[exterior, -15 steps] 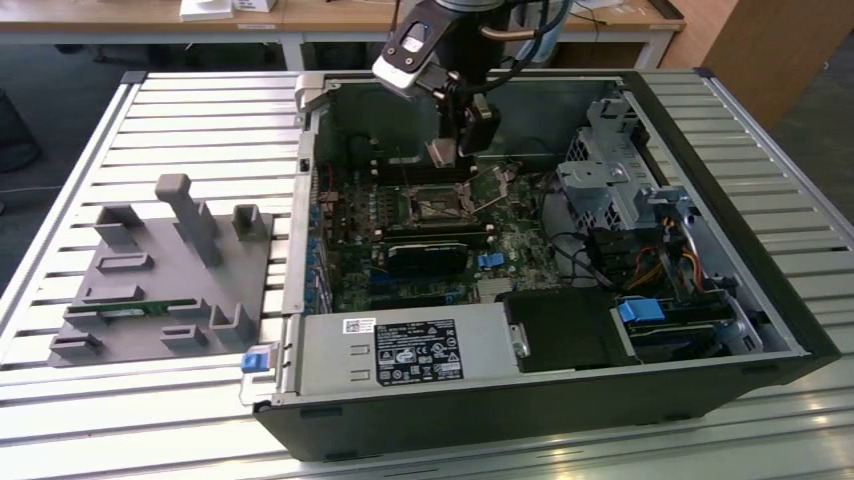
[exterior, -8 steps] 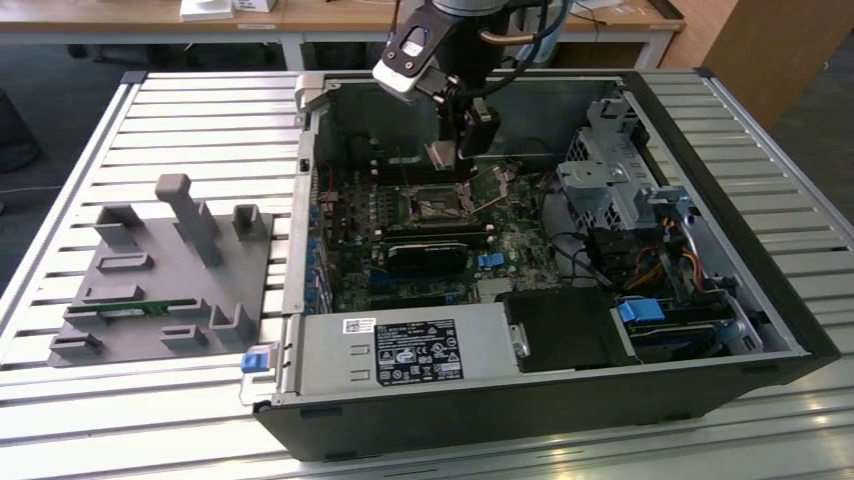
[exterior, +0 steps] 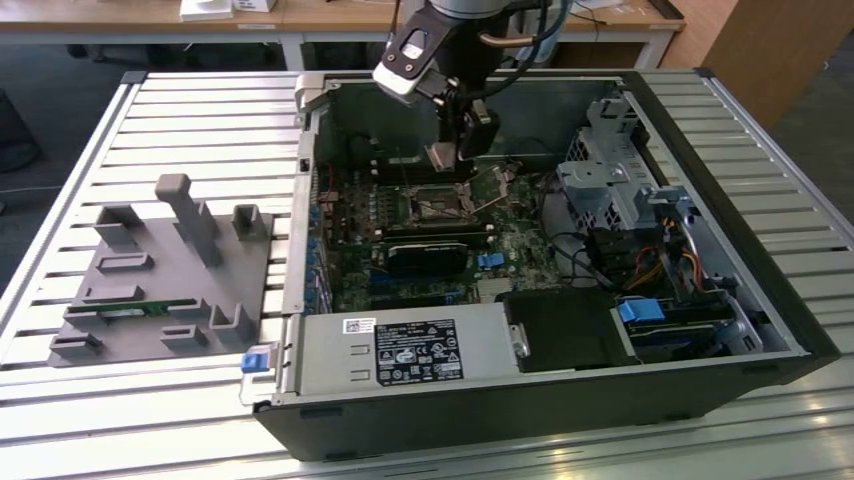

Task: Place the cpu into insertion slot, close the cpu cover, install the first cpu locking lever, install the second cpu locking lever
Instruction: 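Place the cpu into insertion slot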

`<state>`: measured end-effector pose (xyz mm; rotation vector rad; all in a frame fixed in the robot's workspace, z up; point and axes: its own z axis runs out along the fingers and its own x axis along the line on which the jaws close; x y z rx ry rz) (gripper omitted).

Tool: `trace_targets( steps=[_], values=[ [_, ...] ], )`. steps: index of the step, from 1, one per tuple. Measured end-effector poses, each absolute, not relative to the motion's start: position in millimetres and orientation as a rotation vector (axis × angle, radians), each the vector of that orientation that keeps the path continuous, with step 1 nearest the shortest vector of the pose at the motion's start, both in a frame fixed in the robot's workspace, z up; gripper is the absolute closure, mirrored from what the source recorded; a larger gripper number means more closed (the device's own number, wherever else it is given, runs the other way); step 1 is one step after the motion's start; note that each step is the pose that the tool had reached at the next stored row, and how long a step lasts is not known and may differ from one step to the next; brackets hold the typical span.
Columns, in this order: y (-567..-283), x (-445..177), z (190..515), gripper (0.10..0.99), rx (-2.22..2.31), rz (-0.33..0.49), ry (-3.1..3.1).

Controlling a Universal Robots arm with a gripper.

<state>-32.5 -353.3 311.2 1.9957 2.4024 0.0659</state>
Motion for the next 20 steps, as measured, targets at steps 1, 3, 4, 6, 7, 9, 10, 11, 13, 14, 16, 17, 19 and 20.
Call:
trace_targets(
  steps=[1, 3, 4, 6, 7, 9, 10, 11, 13, 14, 16, 17, 19, 20],
  values=[
    [-353.2, -32.5, 310.4, 0.545, 1.996, 0.066, 2.402],
    [-353.2, -32.5, 307.8, 0.545, 1.996, 0.065, 2.402],
    [-353.2, -32.5, 306.2, 0.545, 1.997, 0.065, 2.401],
    [-353.2, -32.6, 303.2, 0.545, 2.014, 0.065, 2.386],
    [-353.2, -32.6, 302.1, 0.545, 2.029, 0.065, 2.373],
    [-353.2, -32.5, 300.1, 0.545, 2.062, 0.064, 2.343],
    [-353.2, -32.5, 299.0, 0.545, 2.082, 0.064, 2.325],
    [-353.2, -32.5, 297.9, 0.545, 2.103, 0.064, 2.307],
    [-353.2, -32.5, 296.2, 0.545, 2.125, 0.063, 2.285],
    [-353.2, -32.5, 295.3, 0.545, 2.128, 0.063, 2.282],
    [-353.2, -32.5, 293.3, 0.545, 2.133, 0.059, 2.282],
    [-353.2, -32.4, 292.5, 0.545, 2.136, 0.051, 2.286],
    [-353.2, -32.4, 291.2, 0.545, 2.137, 0.051, 2.286],
    [-353.2, -32.4, 290.7, 0.545, 2.137, 0.051, 2.286]
  ],
)
